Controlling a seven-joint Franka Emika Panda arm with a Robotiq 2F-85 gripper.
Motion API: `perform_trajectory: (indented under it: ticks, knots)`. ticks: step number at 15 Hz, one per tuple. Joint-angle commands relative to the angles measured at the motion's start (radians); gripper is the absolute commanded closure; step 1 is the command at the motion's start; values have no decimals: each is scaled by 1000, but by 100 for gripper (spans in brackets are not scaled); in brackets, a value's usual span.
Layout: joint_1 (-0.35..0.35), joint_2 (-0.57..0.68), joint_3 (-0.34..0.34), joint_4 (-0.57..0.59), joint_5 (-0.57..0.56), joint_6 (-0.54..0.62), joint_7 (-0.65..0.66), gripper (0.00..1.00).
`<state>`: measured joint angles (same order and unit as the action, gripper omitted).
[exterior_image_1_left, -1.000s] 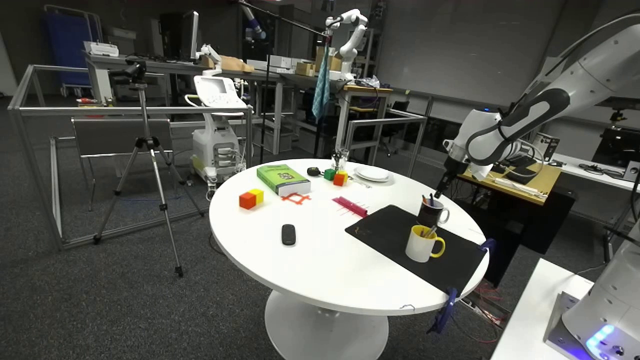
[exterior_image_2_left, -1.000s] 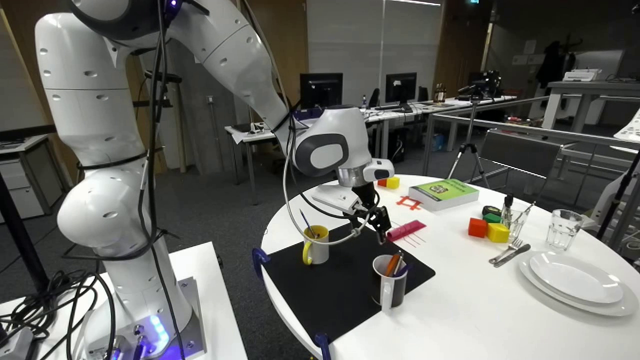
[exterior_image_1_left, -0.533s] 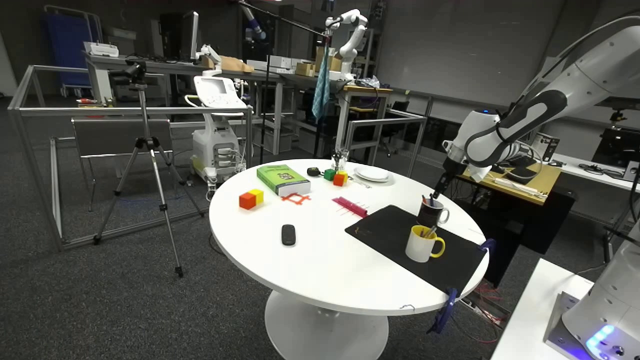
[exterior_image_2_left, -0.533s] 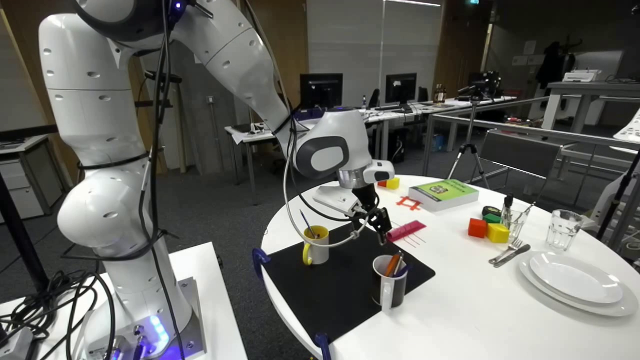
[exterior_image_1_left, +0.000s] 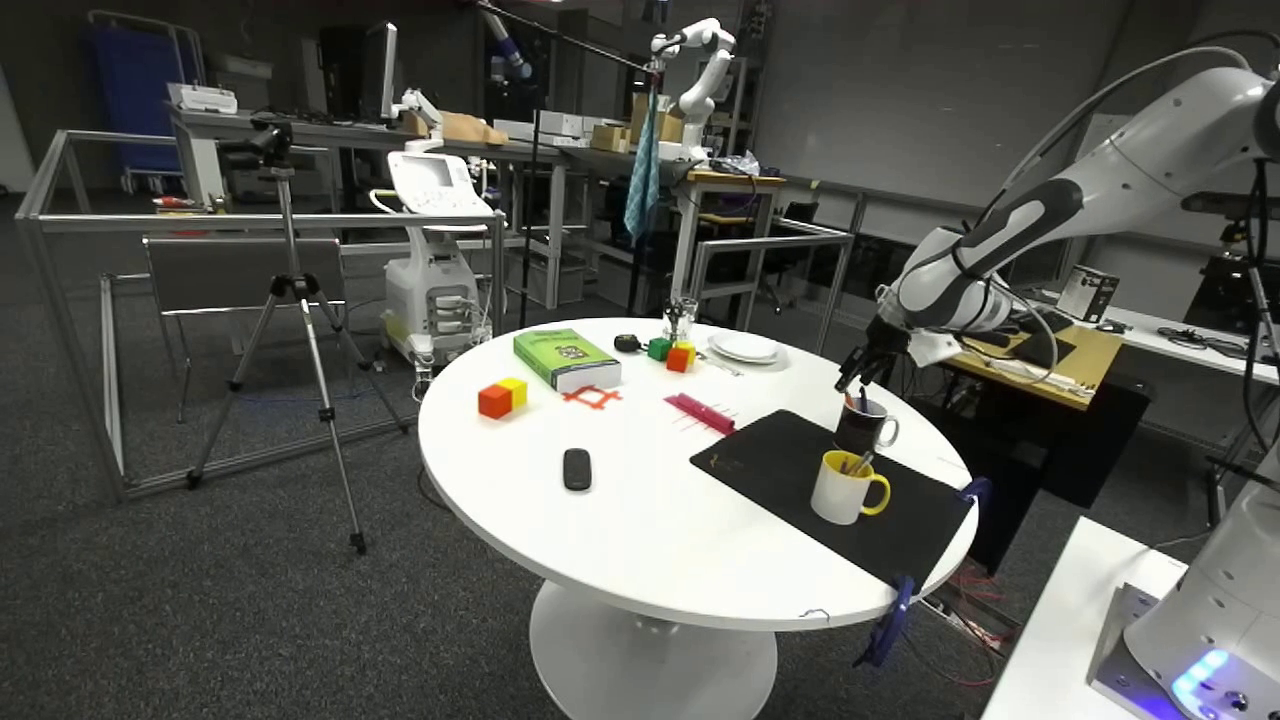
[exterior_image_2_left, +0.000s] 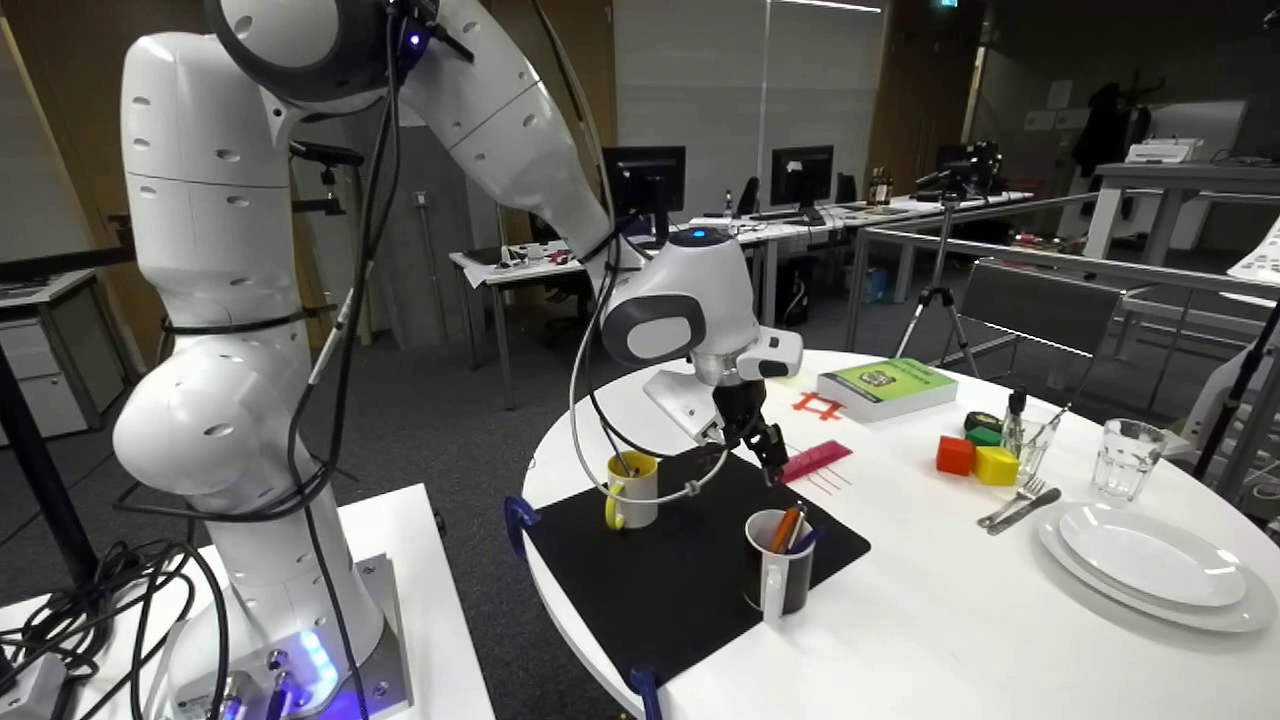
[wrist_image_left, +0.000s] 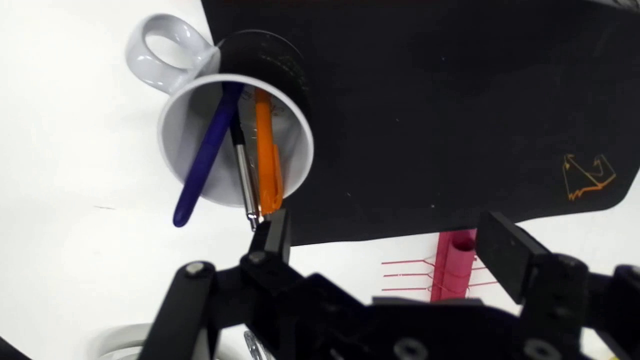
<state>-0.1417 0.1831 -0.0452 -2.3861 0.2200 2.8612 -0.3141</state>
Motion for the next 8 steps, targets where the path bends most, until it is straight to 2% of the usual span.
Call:
perform_trajectory:
  ticks: [1, 8]
  knots:
    - [-44, 58, 55, 76, 139, 31, -92, 0]
    - [-31, 114, 14, 118, 88, 38, -113, 0]
